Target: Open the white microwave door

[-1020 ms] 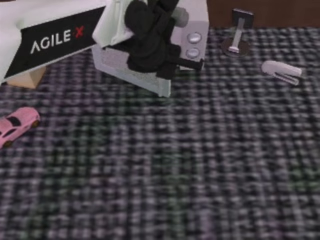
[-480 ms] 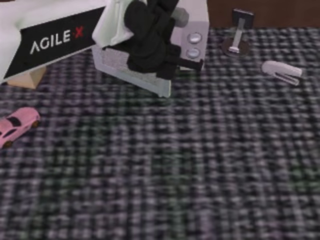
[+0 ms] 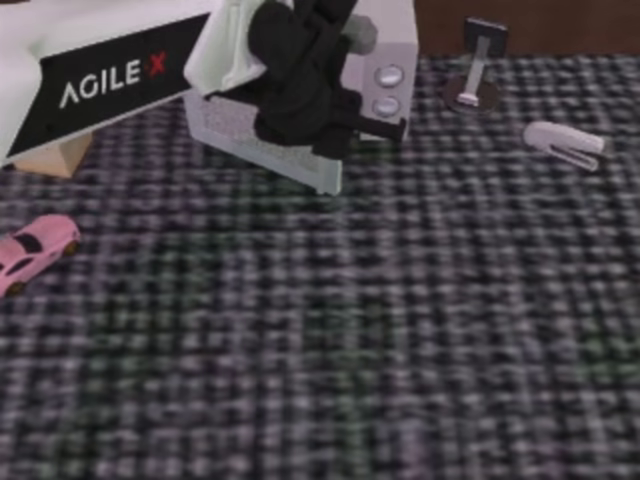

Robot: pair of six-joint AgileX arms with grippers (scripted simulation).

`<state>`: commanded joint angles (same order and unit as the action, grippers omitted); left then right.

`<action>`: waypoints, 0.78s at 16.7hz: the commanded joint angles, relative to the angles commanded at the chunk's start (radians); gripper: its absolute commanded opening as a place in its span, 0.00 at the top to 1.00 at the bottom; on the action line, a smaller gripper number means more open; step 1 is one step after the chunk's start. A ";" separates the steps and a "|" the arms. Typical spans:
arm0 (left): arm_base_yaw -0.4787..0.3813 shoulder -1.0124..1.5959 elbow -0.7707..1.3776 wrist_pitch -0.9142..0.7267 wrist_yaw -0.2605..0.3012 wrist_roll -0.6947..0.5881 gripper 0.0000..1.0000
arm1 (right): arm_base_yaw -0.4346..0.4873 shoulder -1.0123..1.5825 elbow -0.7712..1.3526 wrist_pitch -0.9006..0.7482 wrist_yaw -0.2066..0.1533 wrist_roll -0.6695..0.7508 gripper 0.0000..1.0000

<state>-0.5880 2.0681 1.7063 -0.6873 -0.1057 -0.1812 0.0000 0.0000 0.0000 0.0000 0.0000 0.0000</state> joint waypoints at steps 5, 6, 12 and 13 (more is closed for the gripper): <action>0.000 0.000 0.000 0.000 0.000 0.000 1.00 | 0.000 0.000 0.000 0.000 0.000 0.000 0.00; -0.007 0.003 -0.003 0.000 0.006 -0.004 1.00 | 0.000 0.000 0.000 0.000 0.000 0.000 0.00; 0.022 -0.064 -0.094 0.038 0.055 0.093 1.00 | 0.000 0.000 0.000 0.000 0.000 0.000 0.00; 0.026 -0.074 -0.109 0.043 0.063 0.109 1.00 | 0.000 0.000 0.000 0.000 0.000 0.000 0.00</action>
<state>-0.5616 1.9942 1.5974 -0.6438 -0.0425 -0.0723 0.0000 0.0000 0.0000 0.0000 0.0000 0.0000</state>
